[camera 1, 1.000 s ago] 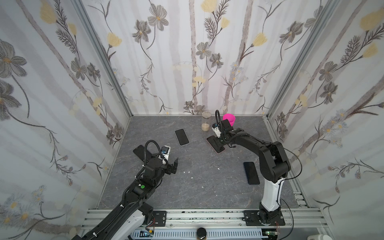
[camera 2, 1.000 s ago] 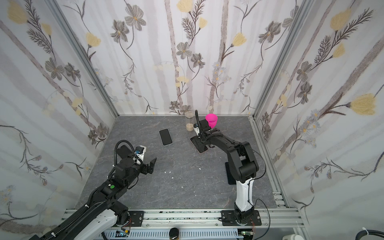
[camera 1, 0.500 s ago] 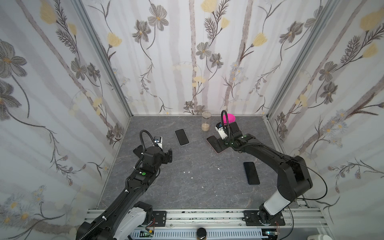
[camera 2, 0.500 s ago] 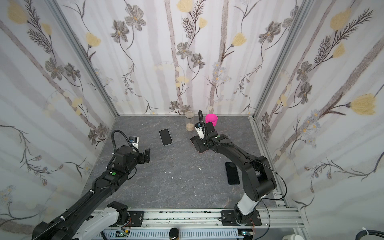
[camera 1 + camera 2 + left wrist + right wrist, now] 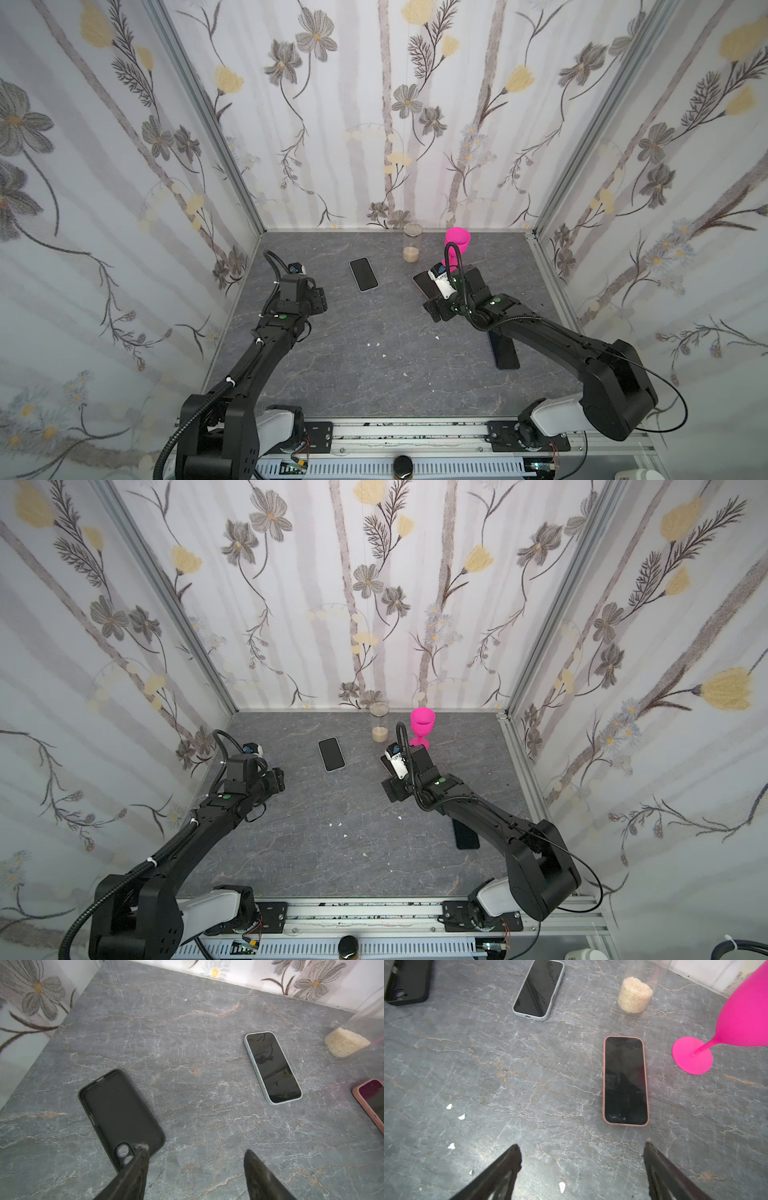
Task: Put the phone into the phone case
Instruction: 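Lower the left gripper onto the empty black phone case while the right draws back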
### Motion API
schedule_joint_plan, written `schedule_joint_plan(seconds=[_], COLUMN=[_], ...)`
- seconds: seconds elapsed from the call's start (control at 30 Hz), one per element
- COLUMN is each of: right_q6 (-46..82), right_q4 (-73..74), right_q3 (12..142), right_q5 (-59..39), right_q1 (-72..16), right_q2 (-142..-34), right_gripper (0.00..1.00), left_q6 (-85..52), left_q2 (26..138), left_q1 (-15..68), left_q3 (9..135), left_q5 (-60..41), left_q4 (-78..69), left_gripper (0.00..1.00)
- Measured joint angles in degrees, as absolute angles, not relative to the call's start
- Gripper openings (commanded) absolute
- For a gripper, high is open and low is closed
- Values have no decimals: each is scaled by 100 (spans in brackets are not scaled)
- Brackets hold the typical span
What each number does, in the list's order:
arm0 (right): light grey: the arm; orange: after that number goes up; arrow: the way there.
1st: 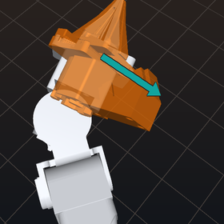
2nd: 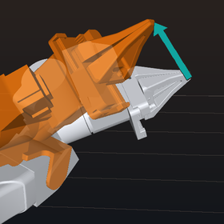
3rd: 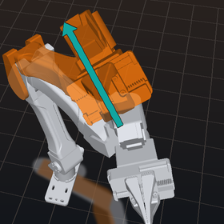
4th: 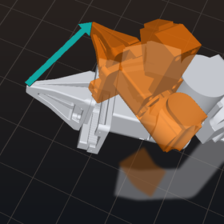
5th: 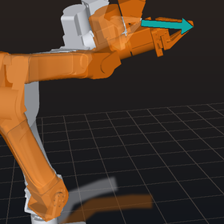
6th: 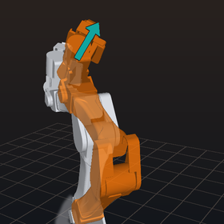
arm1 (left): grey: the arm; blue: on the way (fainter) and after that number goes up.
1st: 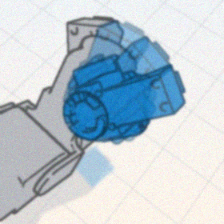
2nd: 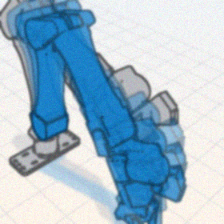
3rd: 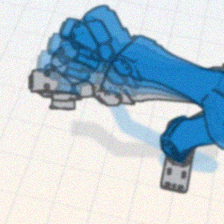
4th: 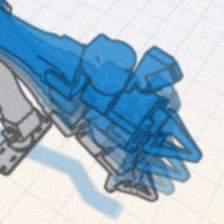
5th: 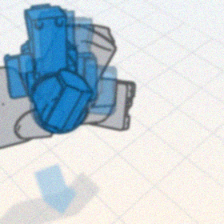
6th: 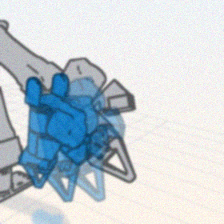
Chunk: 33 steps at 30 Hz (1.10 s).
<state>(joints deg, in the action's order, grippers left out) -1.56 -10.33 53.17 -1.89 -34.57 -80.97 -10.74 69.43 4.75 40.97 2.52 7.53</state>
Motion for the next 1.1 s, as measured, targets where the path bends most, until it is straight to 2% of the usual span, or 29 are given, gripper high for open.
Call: schedule_joint_plan(seconds=[0.17,0.33,0.73,1.1], right_q6=[-152,-150,-207,-340], right_q4=[-701,-486,-325,-266], right_q3=[4781,4532,4381,4158], right_q5=[-261,-261,-261,-239], right_q1=[-3566,-3568,-3583,-3583], right_q2=[-7629,-7424,-7043,-6993], right_gripper=[90,89,89,89], left_q6=[-1256,-1431,-1649,-1542], left_q2=[7540,7996,9275,10191], left_q1=[60,-185,-582,-615], left_q3=[4338,4523,5074,5500], left_q5=[27,-110,196,235], left_q4=[840,899,1011,1057], left_gripper=[70,72,72,34])
